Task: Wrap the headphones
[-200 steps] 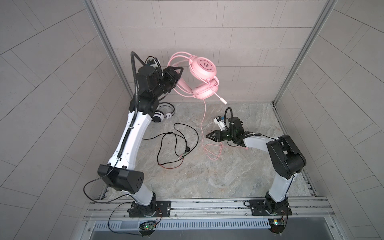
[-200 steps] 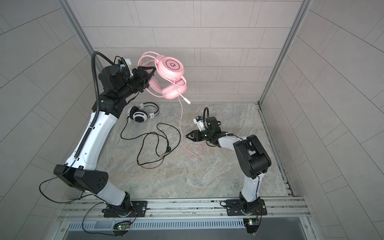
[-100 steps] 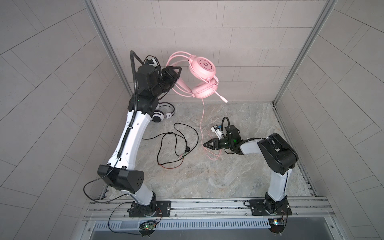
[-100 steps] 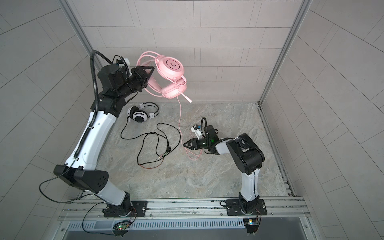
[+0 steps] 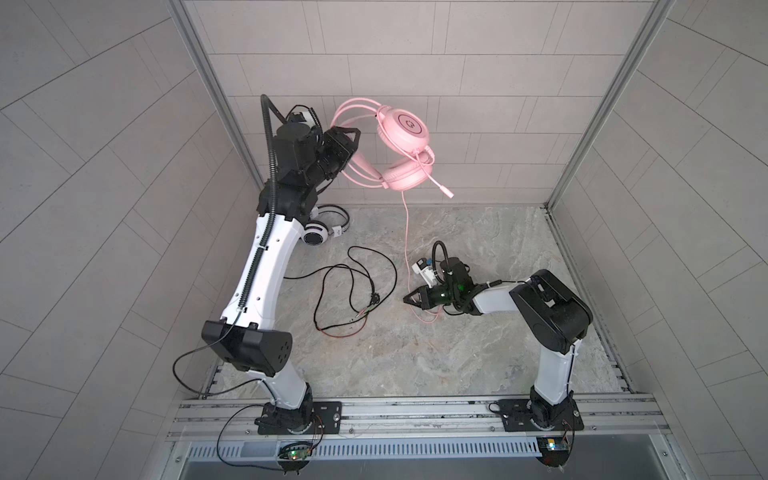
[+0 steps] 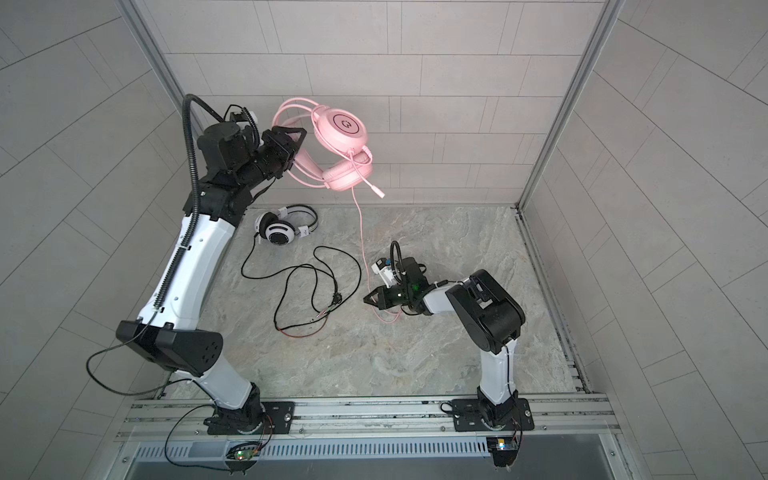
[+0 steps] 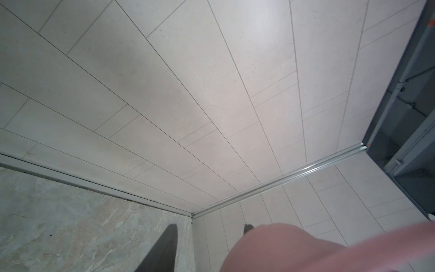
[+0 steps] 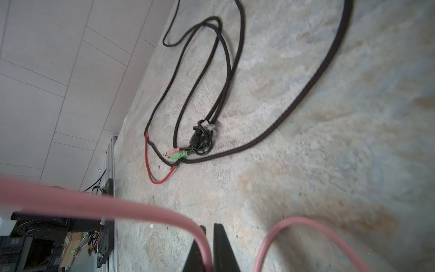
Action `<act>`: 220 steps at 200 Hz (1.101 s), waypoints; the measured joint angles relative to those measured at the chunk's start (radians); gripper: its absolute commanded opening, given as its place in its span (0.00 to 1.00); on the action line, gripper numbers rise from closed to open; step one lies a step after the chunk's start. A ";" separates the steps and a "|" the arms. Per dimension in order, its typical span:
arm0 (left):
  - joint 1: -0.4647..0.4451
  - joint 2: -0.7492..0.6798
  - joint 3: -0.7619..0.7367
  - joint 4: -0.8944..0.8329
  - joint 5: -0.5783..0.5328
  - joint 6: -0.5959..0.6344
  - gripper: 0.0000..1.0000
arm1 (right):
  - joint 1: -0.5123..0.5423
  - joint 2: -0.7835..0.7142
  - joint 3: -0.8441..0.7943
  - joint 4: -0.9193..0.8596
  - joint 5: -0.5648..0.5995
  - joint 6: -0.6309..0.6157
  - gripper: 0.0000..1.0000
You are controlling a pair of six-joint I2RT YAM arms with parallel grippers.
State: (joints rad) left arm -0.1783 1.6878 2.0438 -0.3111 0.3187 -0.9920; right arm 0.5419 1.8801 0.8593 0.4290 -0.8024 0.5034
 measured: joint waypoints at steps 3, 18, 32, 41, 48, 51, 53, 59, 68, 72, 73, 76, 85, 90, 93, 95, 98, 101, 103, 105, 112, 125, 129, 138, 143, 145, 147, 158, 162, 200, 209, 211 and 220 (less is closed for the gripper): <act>0.000 0.005 0.000 -0.002 -0.008 0.003 0.00 | 0.007 -0.009 0.001 -0.024 0.014 -0.007 0.09; 0.002 0.022 -0.025 0.000 -0.051 0.010 0.00 | 0.051 -0.055 0.020 -0.158 0.075 -0.056 0.09; 0.002 0.025 -0.073 0.011 -0.091 0.010 0.00 | 0.101 -0.106 0.055 -0.297 0.134 -0.111 0.09; 0.002 0.027 -0.103 0.016 -0.119 0.010 0.00 | 0.130 -0.146 0.073 -0.373 0.173 -0.142 0.09; 0.002 0.029 -0.129 0.024 -0.142 0.010 0.00 | 0.153 -0.180 0.083 -0.423 0.201 -0.162 0.09; 0.002 0.029 -0.138 0.027 -0.152 0.010 0.00 | 0.162 -0.194 0.086 -0.442 0.211 -0.168 0.09; 0.002 0.031 -0.146 0.030 -0.160 0.010 0.00 | 0.168 -0.204 0.087 -0.455 0.216 -0.174 0.09; 0.002 0.033 -0.164 0.037 -0.179 0.010 0.00 | 0.187 -0.235 0.092 -0.494 0.237 -0.188 0.09; 0.002 0.037 -0.195 0.053 -0.215 0.010 0.00 | 0.213 -0.278 0.098 -0.550 0.266 -0.207 0.09; 0.002 0.039 -0.207 0.057 -0.229 0.010 0.00 | 0.224 -0.293 0.101 -0.571 0.276 -0.213 0.09; 0.002 0.040 -0.209 0.058 -0.233 0.009 0.00 | 0.227 -0.299 0.102 -0.580 0.278 -0.216 0.09; 0.002 0.042 -0.220 0.063 -0.245 0.009 0.00 | 0.237 -0.309 0.105 -0.599 0.289 -0.220 0.09; 0.003 0.051 -0.239 0.075 -0.272 0.007 0.00 | 0.266 -0.343 0.117 -0.661 0.319 -0.236 0.09; 0.004 0.059 -0.244 0.080 -0.286 0.005 0.00 | 0.286 -0.361 0.126 -0.699 0.343 -0.244 0.09; 0.004 0.064 -0.247 0.083 -0.294 0.004 0.00 | 0.296 -0.370 0.131 -0.716 0.348 -0.249 0.09; 0.004 0.068 -0.248 0.086 -0.298 0.002 0.00 | 0.305 -0.377 0.135 -0.731 0.357 -0.254 0.09; 0.005 0.074 -0.249 0.090 -0.304 0.000 0.00 | 0.321 -0.387 0.143 -0.755 0.373 -0.258 0.09; 0.006 0.081 -0.249 0.093 -0.306 -0.002 0.00 | 0.333 -0.396 0.151 -0.776 0.380 -0.262 0.09; 0.007 0.086 -0.249 0.096 -0.308 -0.003 0.00 | 0.343 -0.402 0.157 -0.790 0.392 -0.265 0.09; 0.008 0.090 -0.249 0.099 -0.310 -0.004 0.00 | 0.352 -0.407 0.163 -0.804 0.399 -0.268 0.09; 0.008 0.106 -0.249 0.109 -0.317 -0.006 0.00 | 0.388 -0.430 0.187 -0.856 0.425 -0.277 0.09; 0.008 0.135 -0.249 0.128 -0.323 -0.013 0.00 | 0.439 -0.469 0.227 -0.929 0.455 -0.291 0.09; 0.009 0.146 -0.249 0.133 -0.325 -0.014 0.00 | 0.452 -0.484 0.241 -0.951 0.464 -0.294 0.09; 0.008 0.166 -0.249 0.139 -0.331 -0.014 0.00 | 0.470 -0.510 0.269 -0.994 0.484 -0.303 0.10; 0.008 0.175 -0.249 0.142 -0.335 -0.014 0.00 | 0.475 -0.528 0.287 -1.018 0.497 -0.308 0.10; 0.008 0.180 -0.249 0.142 -0.336 -0.014 0.00 | 0.476 -0.534 0.293 -1.026 0.502 -0.310 0.10; 0.008 0.184 -0.249 0.142 -0.338 -0.013 0.00 | 0.477 -0.541 0.300 -1.035 0.509 -0.313 0.10; 0.008 0.203 -0.250 0.142 -0.345 -0.005 0.00 | 0.478 -0.575 0.328 -1.067 0.540 -0.323 0.10; 0.007 0.208 -0.253 0.143 -0.347 0.001 0.00 | 0.478 -0.590 0.336 -1.075 0.552 -0.328 0.10; -0.014 0.206 -0.387 0.170 -0.401 0.071 0.00 | 0.477 -0.667 0.451 -1.149 0.671 -0.377 0.10; -0.024 0.203 -0.439 0.178 -0.415 0.088 0.00 | 0.476 -0.665 0.488 -1.160 0.695 -0.391 0.10; -0.026 0.202 -0.449 0.179 -0.419 0.092 0.00 | 0.476 -0.664 0.496 -1.162 0.702 -0.394 0.10; -0.037 0.201 -0.496 0.183 -0.436 0.110 0.00 | 0.471 -0.660 0.530 -1.170 0.726 -0.410 0.10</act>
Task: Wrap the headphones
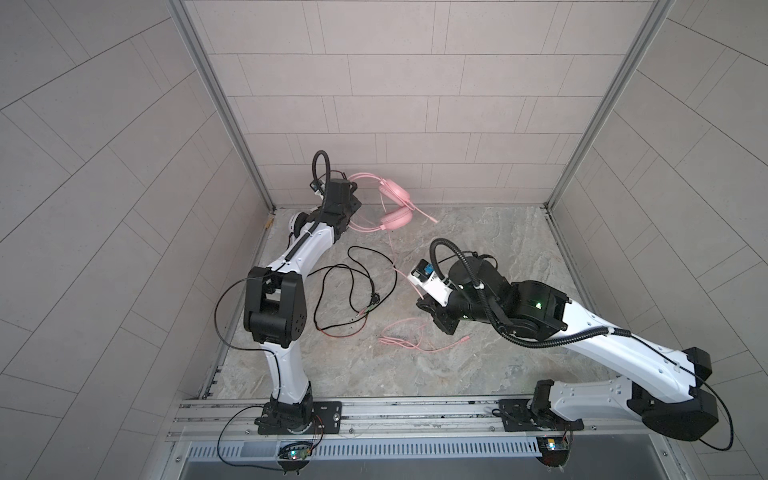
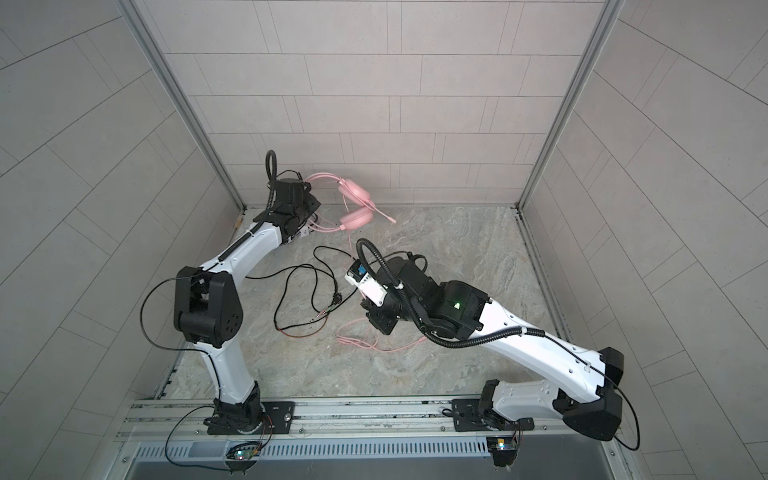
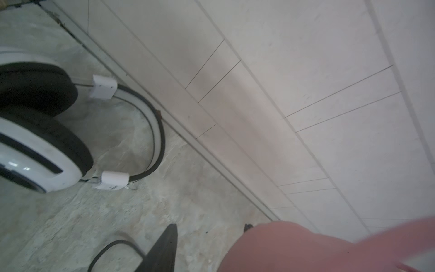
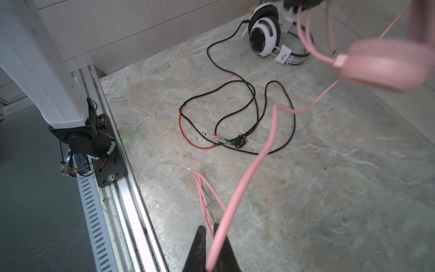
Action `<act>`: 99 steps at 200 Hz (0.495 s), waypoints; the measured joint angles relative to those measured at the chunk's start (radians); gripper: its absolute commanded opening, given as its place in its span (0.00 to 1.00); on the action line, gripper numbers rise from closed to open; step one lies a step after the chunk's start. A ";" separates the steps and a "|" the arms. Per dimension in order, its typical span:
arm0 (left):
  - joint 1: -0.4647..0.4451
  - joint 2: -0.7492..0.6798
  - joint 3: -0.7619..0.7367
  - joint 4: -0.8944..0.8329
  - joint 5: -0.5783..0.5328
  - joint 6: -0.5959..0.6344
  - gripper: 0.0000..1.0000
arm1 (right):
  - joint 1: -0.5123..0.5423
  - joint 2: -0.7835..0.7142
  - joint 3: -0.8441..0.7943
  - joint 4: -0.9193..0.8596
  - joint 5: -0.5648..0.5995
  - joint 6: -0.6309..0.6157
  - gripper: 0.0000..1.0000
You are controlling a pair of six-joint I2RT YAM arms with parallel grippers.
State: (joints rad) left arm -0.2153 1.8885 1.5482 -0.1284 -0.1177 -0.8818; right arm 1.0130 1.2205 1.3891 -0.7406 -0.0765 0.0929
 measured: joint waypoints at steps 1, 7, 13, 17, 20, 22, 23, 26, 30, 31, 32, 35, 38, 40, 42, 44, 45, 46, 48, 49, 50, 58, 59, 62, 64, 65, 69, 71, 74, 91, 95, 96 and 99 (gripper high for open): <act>-0.003 0.000 -0.007 0.000 -0.003 0.004 0.00 | -0.001 0.001 0.005 -0.002 0.003 -0.003 0.10; -0.011 -0.001 -0.035 0.001 -0.016 0.019 0.00 | -0.006 0.005 0.026 -0.009 0.017 -0.013 0.10; -0.020 -0.001 -0.059 -0.001 -0.026 0.035 0.00 | -0.014 0.010 0.046 -0.013 0.027 -0.021 0.10; -0.026 -0.001 -0.070 -0.002 -0.030 0.047 0.00 | -0.020 0.013 0.056 -0.015 0.033 -0.027 0.10; -0.031 -0.001 -0.079 -0.006 -0.035 0.058 0.00 | -0.027 0.016 0.067 -0.017 0.039 -0.033 0.10; -0.035 -0.001 -0.083 -0.010 -0.038 0.065 0.00 | -0.031 0.018 0.073 -0.019 0.041 -0.035 0.10; -0.035 -0.001 -0.084 -0.010 -0.039 0.068 0.00 | -0.032 0.019 0.075 -0.019 0.041 -0.036 0.10; -0.039 -0.001 -0.088 -0.014 -0.043 0.076 0.00 | -0.039 0.023 0.084 -0.021 0.046 -0.040 0.10; -0.046 -0.001 -0.090 -0.024 -0.047 0.093 0.00 | -0.048 0.027 0.095 -0.023 0.050 -0.044 0.10; -0.048 -0.001 -0.090 -0.027 -0.049 0.097 0.00 | -0.050 0.028 0.097 -0.024 0.051 -0.045 0.10; -0.049 -0.001 -0.090 -0.028 -0.051 0.100 0.00 | -0.053 0.030 0.101 -0.024 0.054 -0.047 0.10; -0.053 -0.001 -0.090 -0.034 -0.052 0.114 0.00 | -0.062 0.033 0.109 -0.025 0.058 -0.051 0.10; -0.057 -0.001 -0.090 -0.038 -0.055 0.124 0.00 | -0.070 0.037 0.117 -0.026 0.060 -0.054 0.10; -0.060 -0.001 -0.090 -0.041 -0.056 0.133 0.00 | -0.077 0.039 0.122 -0.026 0.062 -0.056 0.10; -0.062 -0.002 -0.089 -0.044 -0.056 0.141 0.00 | -0.083 0.040 0.127 -0.027 0.063 -0.059 0.10; -0.064 -0.004 -0.089 -0.047 -0.058 0.148 0.00 | -0.089 0.043 0.131 -0.027 0.063 -0.061 0.10; -0.064 -0.004 -0.089 -0.047 -0.059 0.150 0.00 | -0.091 0.043 0.133 -0.027 0.064 -0.061 0.10; -0.066 -0.005 -0.088 -0.049 -0.059 0.154 0.00 | -0.094 0.043 0.134 -0.027 0.066 -0.062 0.10; -0.068 -0.006 -0.088 -0.051 -0.059 0.163 0.00 | -0.102 0.045 0.139 -0.027 0.067 -0.064 0.10; -0.069 -0.007 -0.088 -0.051 -0.060 0.165 0.00 | -0.107 0.047 0.142 -0.027 0.066 -0.065 0.10; -0.070 -0.008 -0.088 -0.053 -0.059 0.169 0.00 | -0.109 0.047 0.143 -0.027 0.067 -0.066 0.10; -0.077 -0.017 -0.088 -0.061 -0.057 0.195 0.00 | -0.139 0.052 0.159 -0.026 0.070 -0.071 0.10; -0.077 -0.018 -0.088 -0.061 -0.057 0.197 0.00 | -0.141 0.052 0.160 -0.026 0.071 -0.071 0.10; -0.080 -0.023 -0.088 -0.064 -0.054 0.207 0.00 | -0.155 0.053 0.166 -0.026 0.071 -0.073 0.10; -0.082 -0.025 -0.088 -0.064 -0.051 0.213 0.00 | -0.163 0.054 0.169 -0.026 0.071 -0.074 0.10; -0.084 -0.027 -0.088 -0.066 -0.051 0.217 0.00 | -0.165 0.055 0.171 -0.026 0.071 -0.075 0.10; -0.087 -0.034 -0.088 -0.070 -0.045 0.230 0.00 | -0.183 0.055 0.177 -0.025 0.071 -0.077 0.10; -0.089 -0.035 -0.088 -0.071 -0.043 0.234 0.00 | -0.193 0.055 0.180 -0.024 0.070 -0.078 0.10; -0.092 -0.042 -0.088 -0.075 -0.040 0.245 0.00 | -0.204 0.056 0.183 -0.023 0.070 -0.078 0.10; -0.101 -0.084 -0.095 -0.096 -0.023 0.292 0.00 | -0.286 0.057 0.200 -0.010 0.055 -0.082 0.10; -0.103 -0.097 -0.101 -0.097 -0.020 0.301 0.00 | -0.309 0.057 0.203 -0.005 0.050 -0.082 0.10; -0.103 -0.099 -0.103 -0.097 -0.019 0.303 0.00 | -0.312 0.057 0.203 -0.004 0.048 -0.082 0.10; -0.105 -0.112 -0.109 -0.101 -0.018 0.312 0.00 | -0.330 0.058 0.205 0.001 0.043 -0.082 0.10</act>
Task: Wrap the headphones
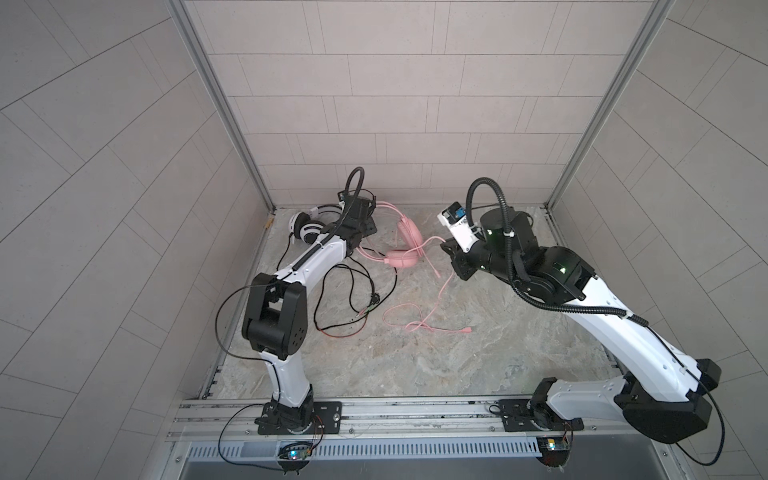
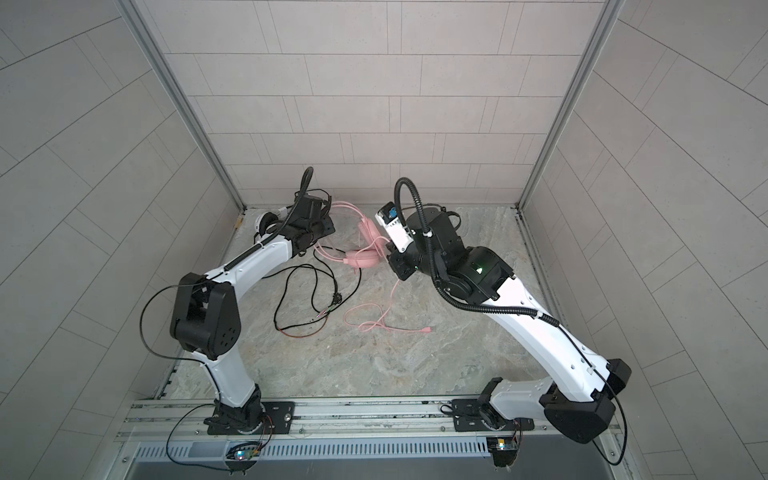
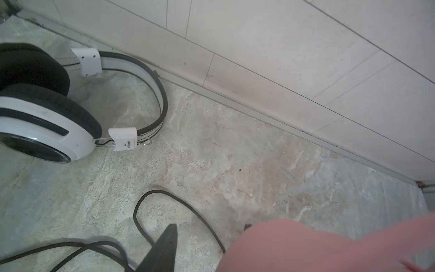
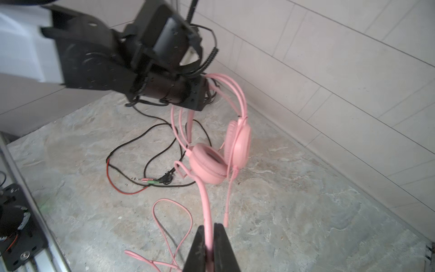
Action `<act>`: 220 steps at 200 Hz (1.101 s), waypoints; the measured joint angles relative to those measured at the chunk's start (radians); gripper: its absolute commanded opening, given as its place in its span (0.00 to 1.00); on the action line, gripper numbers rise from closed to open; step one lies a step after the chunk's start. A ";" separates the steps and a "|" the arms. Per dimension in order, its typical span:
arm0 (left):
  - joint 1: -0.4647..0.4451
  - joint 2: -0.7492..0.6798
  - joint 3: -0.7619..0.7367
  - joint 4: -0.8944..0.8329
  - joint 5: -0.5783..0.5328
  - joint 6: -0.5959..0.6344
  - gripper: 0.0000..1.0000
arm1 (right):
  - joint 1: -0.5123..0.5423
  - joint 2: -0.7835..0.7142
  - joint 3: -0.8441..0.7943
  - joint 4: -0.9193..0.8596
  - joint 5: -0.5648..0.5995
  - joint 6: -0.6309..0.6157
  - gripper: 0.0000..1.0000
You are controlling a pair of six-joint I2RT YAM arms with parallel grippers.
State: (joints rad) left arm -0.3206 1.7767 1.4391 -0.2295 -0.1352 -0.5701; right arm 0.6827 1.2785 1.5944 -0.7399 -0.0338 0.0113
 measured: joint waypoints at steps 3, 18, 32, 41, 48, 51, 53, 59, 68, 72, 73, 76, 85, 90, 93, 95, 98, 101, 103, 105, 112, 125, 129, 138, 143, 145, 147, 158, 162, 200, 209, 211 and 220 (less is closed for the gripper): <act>-0.002 -0.012 -0.006 0.000 0.001 0.006 0.00 | -0.016 0.000 0.002 0.003 -0.004 0.000 0.10; -0.015 -0.080 -0.055 -0.004 0.008 0.040 0.00 | -0.100 0.010 0.018 0.018 -0.028 0.000 0.10; -0.025 -0.134 -0.091 -0.017 0.012 0.069 0.00 | -0.172 0.027 0.044 0.026 -0.046 0.000 0.10; -0.036 -0.161 -0.106 -0.026 0.019 0.086 0.00 | -0.216 0.039 0.062 0.031 -0.062 0.000 0.10; -0.044 -0.177 -0.114 -0.036 0.027 0.098 0.00 | -0.246 0.047 0.075 0.034 -0.074 0.001 0.10; -0.048 -0.181 -0.116 -0.039 0.031 0.102 0.00 | -0.261 0.051 0.082 0.033 -0.082 0.002 0.10; -0.049 -0.183 -0.117 -0.041 0.032 0.105 0.00 | -0.269 0.053 0.086 0.034 -0.087 0.003 0.10; -0.055 -0.190 -0.119 -0.048 0.043 0.113 0.00 | -0.291 0.061 0.100 0.034 -0.101 0.004 0.10; -0.060 -0.196 -0.120 -0.059 0.061 0.124 0.00 | -0.315 0.073 0.122 0.034 -0.119 0.007 0.10; -0.063 -0.199 -0.120 -0.064 0.069 0.127 0.00 | -0.323 0.080 0.134 0.033 -0.128 0.008 0.10; -0.063 -0.199 -0.120 -0.065 0.070 0.127 0.00 | -0.326 0.081 0.137 0.033 -0.131 0.008 0.10; -0.065 -0.200 -0.120 -0.068 0.075 0.131 0.00 | -0.330 0.086 0.145 0.033 -0.138 0.008 0.10; -0.071 -0.202 -0.120 -0.074 0.088 0.135 0.00 | -0.337 0.100 0.168 0.034 -0.165 0.011 0.10; -0.074 -0.202 -0.120 -0.076 0.092 0.136 0.00 | -0.337 0.107 0.179 0.034 -0.184 0.012 0.10; -0.076 -0.202 -0.120 -0.076 0.095 0.137 0.00 | -0.336 0.111 0.183 0.034 -0.195 0.013 0.10; -0.077 -0.202 -0.120 -0.076 0.096 0.137 0.00 | -0.335 0.113 0.186 0.034 -0.202 0.013 0.10; -0.079 -0.202 -0.120 -0.077 0.100 0.137 0.00 | -0.333 0.116 0.188 0.034 -0.213 0.014 0.10; -0.079 -0.202 -0.120 -0.077 0.101 0.137 0.00 | -0.330 0.117 0.190 0.034 -0.223 0.015 0.10; -0.079 -0.202 -0.120 -0.077 0.103 0.137 0.00 | -0.327 0.118 0.189 0.035 -0.228 0.015 0.10; -0.080 -0.202 -0.120 -0.077 0.103 0.137 0.00 | -0.324 0.118 0.188 0.035 -0.232 0.015 0.10; -0.080 -0.202 -0.120 -0.077 0.106 0.136 0.00 | -0.310 0.118 0.179 0.034 -0.246 0.015 0.10; -0.079 -0.202 -0.117 -0.077 0.109 0.130 0.00 | -0.279 0.110 0.150 0.035 -0.260 0.015 0.10; -0.079 -0.202 -0.116 -0.077 0.109 0.127 0.00 | -0.270 0.105 0.137 0.033 -0.264 0.015 0.10; -0.079 -0.202 -0.110 -0.077 0.109 0.115 0.00 | -0.250 0.093 0.104 0.031 -0.273 0.014 0.10; -0.079 -0.202 -0.104 -0.076 0.109 0.110 0.00 | -0.238 0.086 0.084 0.026 -0.276 0.014 0.10; -0.078 -0.202 -0.102 -0.076 0.109 0.108 0.00 | -0.233 0.083 0.078 0.025 -0.277 0.014 0.10; -0.078 -0.202 -0.100 -0.076 0.109 0.105 0.00 | -0.230 0.081 0.073 0.024 -0.277 0.014 0.10; -0.075 -0.202 -0.077 -0.074 0.111 0.087 0.00 | -0.201 0.065 0.038 0.013 -0.274 0.014 0.10; -0.074 -0.202 -0.066 -0.073 0.111 0.080 0.00 | -0.190 0.058 0.027 0.008 -0.273 0.013 0.10; -0.072 -0.195 0.050 -0.027 0.119 0.013 0.00 | -0.069 0.018 -0.005 -0.045 -0.232 -0.001 0.10; -0.072 -0.188 0.071 -0.010 0.129 -0.008 0.00 | -0.055 0.010 -0.001 -0.052 -0.232 -0.005 0.10; -0.072 -0.186 0.075 -0.006 0.132 -0.014 0.00 | -0.053 0.010 0.001 -0.054 -0.232 -0.005 0.10; -0.074 -0.177 0.089 0.007 0.143 -0.033 0.00 | -0.053 0.007 0.014 -0.062 -0.231 -0.008 0.10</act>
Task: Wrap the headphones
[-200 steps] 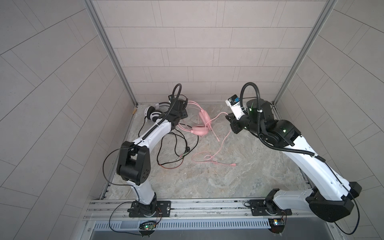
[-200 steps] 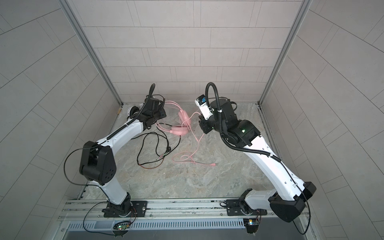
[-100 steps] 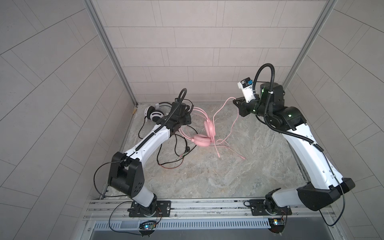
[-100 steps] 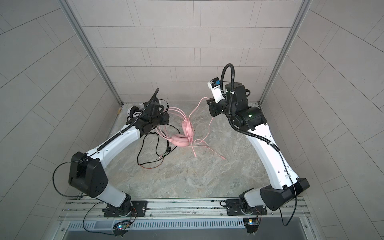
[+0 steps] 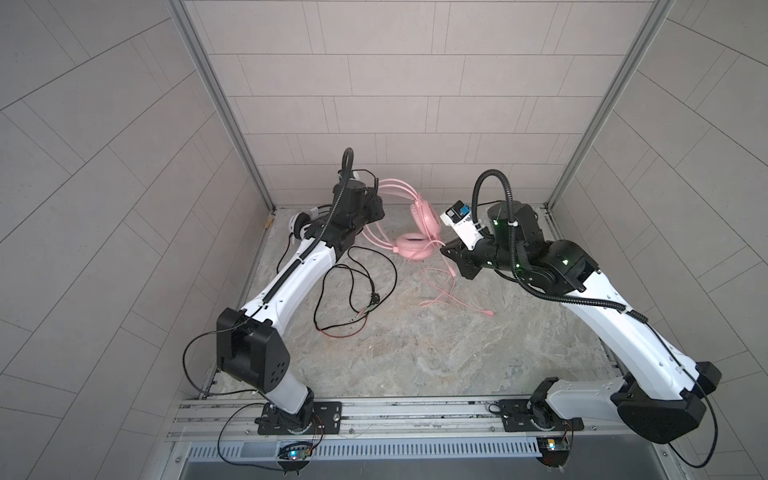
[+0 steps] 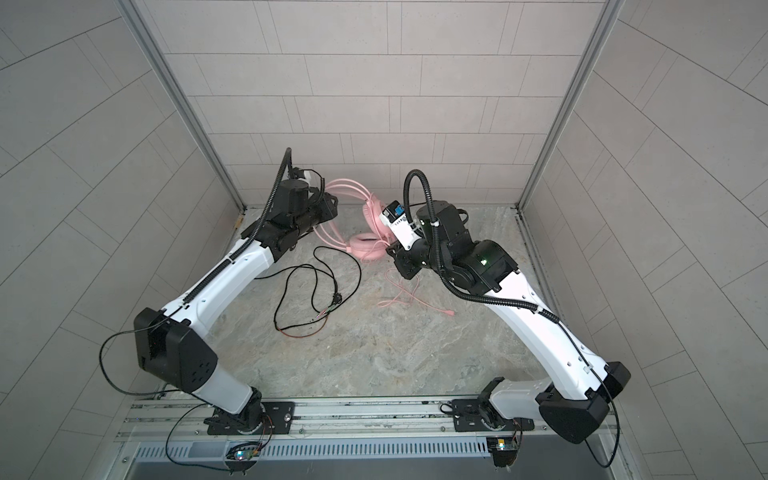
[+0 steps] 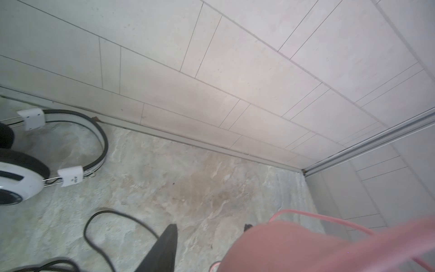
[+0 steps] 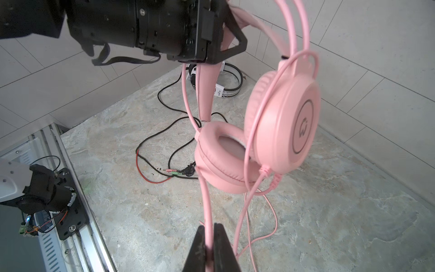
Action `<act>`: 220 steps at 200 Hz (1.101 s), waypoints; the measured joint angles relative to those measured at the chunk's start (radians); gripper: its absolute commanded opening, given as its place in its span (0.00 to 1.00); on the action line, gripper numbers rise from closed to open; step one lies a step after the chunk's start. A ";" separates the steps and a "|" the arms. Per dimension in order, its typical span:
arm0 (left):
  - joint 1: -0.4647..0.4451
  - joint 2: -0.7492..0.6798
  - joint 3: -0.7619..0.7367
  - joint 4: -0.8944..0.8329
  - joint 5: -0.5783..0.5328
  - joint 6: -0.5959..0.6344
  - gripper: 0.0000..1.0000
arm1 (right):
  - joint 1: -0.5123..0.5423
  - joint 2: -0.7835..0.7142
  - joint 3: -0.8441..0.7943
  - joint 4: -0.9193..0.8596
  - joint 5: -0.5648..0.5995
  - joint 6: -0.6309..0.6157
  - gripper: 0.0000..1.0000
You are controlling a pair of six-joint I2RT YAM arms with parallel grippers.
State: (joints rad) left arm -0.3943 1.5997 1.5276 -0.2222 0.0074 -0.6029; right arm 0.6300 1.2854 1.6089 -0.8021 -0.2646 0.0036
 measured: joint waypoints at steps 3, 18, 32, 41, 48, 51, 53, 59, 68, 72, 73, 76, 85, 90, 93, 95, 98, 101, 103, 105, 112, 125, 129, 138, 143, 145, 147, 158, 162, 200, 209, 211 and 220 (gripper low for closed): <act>-0.002 0.004 0.003 0.003 0.003 -0.008 0.00 | 0.000 0.000 0.007 -0.002 -0.001 0.000 0.10; -0.014 0.024 0.006 0.008 0.005 -0.034 0.00 | -0.002 0.000 0.040 -0.011 -0.002 -0.003 0.10; -0.038 0.052 0.005 0.008 0.013 -0.050 0.00 | -0.002 0.002 0.071 -0.011 -0.003 -0.005 0.10; -0.055 0.073 0.002 0.008 0.026 -0.057 0.00 | -0.002 0.005 0.089 -0.011 -0.001 -0.007 0.10; -0.069 0.088 -0.003 0.008 0.040 -0.062 0.00 | -0.002 0.010 0.101 -0.011 0.003 -0.010 0.10; -0.076 0.095 -0.008 0.007 0.048 -0.063 0.00 | -0.003 0.012 0.105 -0.010 0.008 -0.011 0.10; -0.078 0.097 -0.010 0.007 0.051 -0.063 0.00 | -0.003 0.013 0.107 -0.010 0.011 -0.012 0.10; -0.091 0.106 -0.021 0.003 0.066 -0.063 0.00 | -0.005 0.018 0.110 -0.010 0.019 -0.014 0.10; -0.102 0.112 -0.041 -0.001 0.084 -0.063 0.00 | -0.014 0.023 0.111 -0.010 0.026 -0.016 0.10; -0.107 0.112 -0.055 -0.002 0.093 -0.063 0.00 | -0.023 0.026 0.110 -0.010 0.028 -0.015 0.10; -0.109 0.112 -0.060 -0.002 0.096 -0.063 0.00 | -0.024 0.027 0.110 -0.010 0.029 -0.015 0.10; -0.111 0.111 -0.069 -0.003 0.103 -0.063 0.00 | -0.032 0.030 0.110 -0.010 0.032 -0.015 0.10; -0.123 0.110 -0.099 -0.007 0.126 -0.062 0.00 | -0.057 0.037 0.108 -0.010 0.037 -0.014 0.10; -0.128 0.110 -0.115 -0.009 0.138 -0.061 0.00 | -0.071 0.040 0.107 -0.009 0.042 -0.013 0.10; -0.130 0.109 -0.125 -0.010 0.145 -0.060 0.00 | -0.080 0.043 0.106 -0.009 0.043 -0.011 0.10; -0.131 0.109 -0.132 -0.010 0.150 -0.059 0.00 | -0.087 0.044 0.106 -0.010 0.044 -0.010 0.10; -0.133 0.108 -0.144 -0.011 0.161 -0.056 0.00 | -0.096 0.046 0.106 -0.009 0.046 -0.010 0.10; -0.134 0.108 -0.153 -0.013 0.167 -0.054 0.00 | -0.107 0.049 0.105 -0.009 0.047 -0.006 0.10; -0.135 0.106 -0.159 -0.015 0.173 -0.051 0.00 | -0.114 0.050 0.105 -0.009 0.048 -0.006 0.10; -0.135 0.105 -0.165 -0.018 0.178 -0.048 0.00 | -0.119 0.051 0.105 -0.009 0.048 -0.006 0.10; -0.135 0.101 -0.184 -0.024 0.195 -0.034 0.00 | -0.140 0.056 0.105 -0.009 0.052 -0.002 0.10; -0.134 0.086 -0.217 -0.039 0.219 -0.005 0.00 | -0.183 0.061 0.103 -0.006 0.056 0.007 0.10; -0.134 0.080 -0.228 -0.044 0.225 0.003 0.00 | -0.195 0.062 0.102 -0.005 0.056 0.010 0.10; -0.134 0.062 -0.247 -0.053 0.239 0.022 0.00 | -0.224 0.065 0.101 -0.003 0.055 0.019 0.10; -0.134 0.050 -0.258 -0.056 0.246 0.031 0.00 | -0.241 0.067 0.100 -0.002 0.052 0.024 0.10; -0.134 0.044 -0.263 -0.056 0.251 0.036 0.00 | -0.249 0.068 0.100 -0.001 0.052 0.026 0.10; -0.134 0.040 -0.266 -0.057 0.253 0.038 0.00 | -0.255 0.068 0.100 0.000 0.051 0.028 0.10; -0.134 0.007 -0.287 -0.062 0.272 0.056 0.00 | -0.286 0.075 0.100 0.003 0.051 0.035 0.10; -0.134 -0.005 -0.295 -0.061 0.280 0.063 0.00 | -0.296 0.078 0.100 0.006 0.050 0.039 0.10; -0.134 -0.114 -0.348 -0.060 0.343 0.108 0.00 | -0.372 0.122 0.087 0.022 0.046 0.057 0.10; -0.134 -0.137 -0.358 -0.063 0.354 0.116 0.00 | -0.391 0.133 0.079 0.023 0.045 0.060 0.10; -0.134 -0.142 -0.360 -0.065 0.356 0.119 0.00 | -0.396 0.136 0.077 0.024 0.043 0.060 0.10; -0.134 -0.158 -0.365 -0.074 0.365 0.128 0.00 | -0.416 0.145 0.065 0.027 0.042 0.064 0.10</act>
State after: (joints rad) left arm -0.5278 1.4418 1.1629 -0.2958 0.3721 -0.4751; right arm 0.2142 1.4303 1.6741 -0.7746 -0.2230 0.0673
